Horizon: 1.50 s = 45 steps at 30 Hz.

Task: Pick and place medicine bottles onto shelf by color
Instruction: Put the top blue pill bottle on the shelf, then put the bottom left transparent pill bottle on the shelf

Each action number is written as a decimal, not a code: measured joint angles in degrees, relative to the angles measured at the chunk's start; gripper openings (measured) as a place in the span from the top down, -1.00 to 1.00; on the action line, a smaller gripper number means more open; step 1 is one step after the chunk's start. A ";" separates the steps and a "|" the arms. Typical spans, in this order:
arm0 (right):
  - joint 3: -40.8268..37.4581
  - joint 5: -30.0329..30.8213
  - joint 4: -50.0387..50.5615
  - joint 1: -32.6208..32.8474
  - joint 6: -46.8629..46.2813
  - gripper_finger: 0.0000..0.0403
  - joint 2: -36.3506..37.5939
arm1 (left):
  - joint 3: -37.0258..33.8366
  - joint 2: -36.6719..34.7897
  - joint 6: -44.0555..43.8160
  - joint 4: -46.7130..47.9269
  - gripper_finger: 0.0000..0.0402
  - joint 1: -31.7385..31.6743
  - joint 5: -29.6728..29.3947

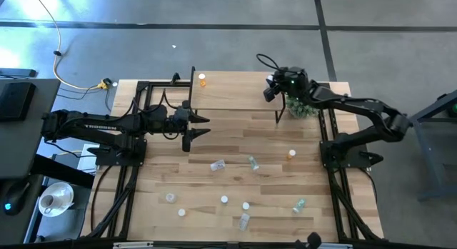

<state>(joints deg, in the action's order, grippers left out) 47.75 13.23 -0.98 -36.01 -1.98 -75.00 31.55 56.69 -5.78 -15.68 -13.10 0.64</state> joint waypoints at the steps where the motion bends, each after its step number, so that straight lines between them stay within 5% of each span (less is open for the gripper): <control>1: 0.00 0.02 -0.02 0.00 0.02 0.46 -0.21 | 0.00 0.00 0.00 0.00 0.10 0.02 0.00; 13: 0.00 0.24 -0.17 0.04 0.46 0.43 -0.40 | 0.00 0.00 0.37 0.02 0.10 0.01 0.00; 25: 0.00 0.24 -0.36 0.04 0.46 0.05 0.12 | 0.00 0.00 0.39 0.37 0.10 0.00 -0.01; 35: 0.00 -0.54 1.01 1.14 0.32 0.01 7.24 | 0.00 0.00 0.42 1.31 0.10 0.02 0.00; 45: 0.00 -0.85 12.39 9.12 -0.76 0.01 17.09 | 0.00 0.00 -1.18 4.35 0.10 0.00 -0.34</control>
<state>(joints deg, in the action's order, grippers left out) 47.75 12.38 11.41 -26.89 -2.74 -57.91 31.55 56.69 -6.96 -11.33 -13.10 0.30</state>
